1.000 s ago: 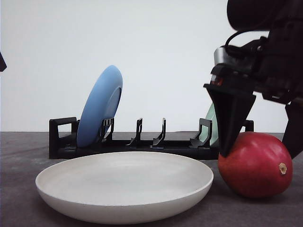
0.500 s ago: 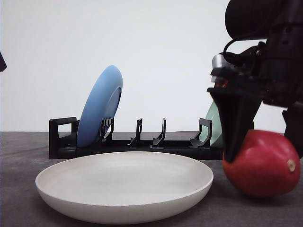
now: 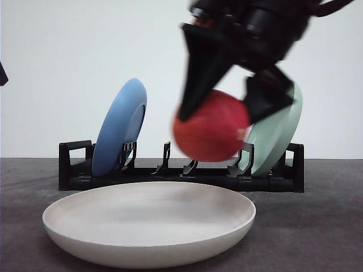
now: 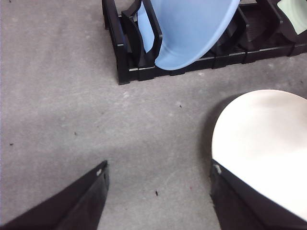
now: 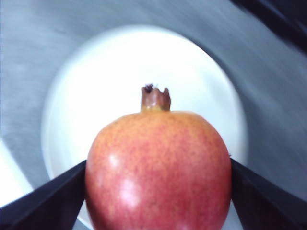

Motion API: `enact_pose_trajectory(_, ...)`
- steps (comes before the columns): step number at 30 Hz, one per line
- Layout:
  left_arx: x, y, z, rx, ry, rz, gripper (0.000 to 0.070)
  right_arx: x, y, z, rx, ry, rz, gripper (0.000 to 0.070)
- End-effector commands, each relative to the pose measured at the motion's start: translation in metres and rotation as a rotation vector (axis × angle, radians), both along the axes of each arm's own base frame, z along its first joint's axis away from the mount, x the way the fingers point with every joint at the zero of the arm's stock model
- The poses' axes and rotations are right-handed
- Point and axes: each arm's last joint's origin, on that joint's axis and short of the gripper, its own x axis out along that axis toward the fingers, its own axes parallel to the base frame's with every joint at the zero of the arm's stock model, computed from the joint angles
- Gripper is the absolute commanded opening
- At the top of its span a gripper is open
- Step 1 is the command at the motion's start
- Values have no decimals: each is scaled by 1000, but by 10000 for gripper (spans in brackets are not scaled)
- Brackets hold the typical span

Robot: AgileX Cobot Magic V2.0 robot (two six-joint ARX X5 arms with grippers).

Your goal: Place pomegranate in white plate

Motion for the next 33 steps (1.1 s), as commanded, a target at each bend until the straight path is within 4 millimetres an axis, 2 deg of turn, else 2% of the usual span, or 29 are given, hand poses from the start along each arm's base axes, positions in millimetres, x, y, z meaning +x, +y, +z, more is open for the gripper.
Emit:
enact_pose_trajectory(1,1,-1,4,0,-18,-8,393,-1,14,-3,5,-43,69,509)
enact_pose_trajectory(7,1,-1,4,0,-19,-9,393,-2,41,-19,37,-75,129,509)
enact_pose_trajectory(12,1,-1,4,1,-19,-9,393,1,52,-34,-1,-86,101,509)
enact_pose_trajectory(21,2,-1,4,1,-19,-9,393,4,56,-55,-59,1,44,509)
enact_pose_trajectory(33,4,-2,3,3,-12,-8,393,3,54,-58,-81,23,32,509)
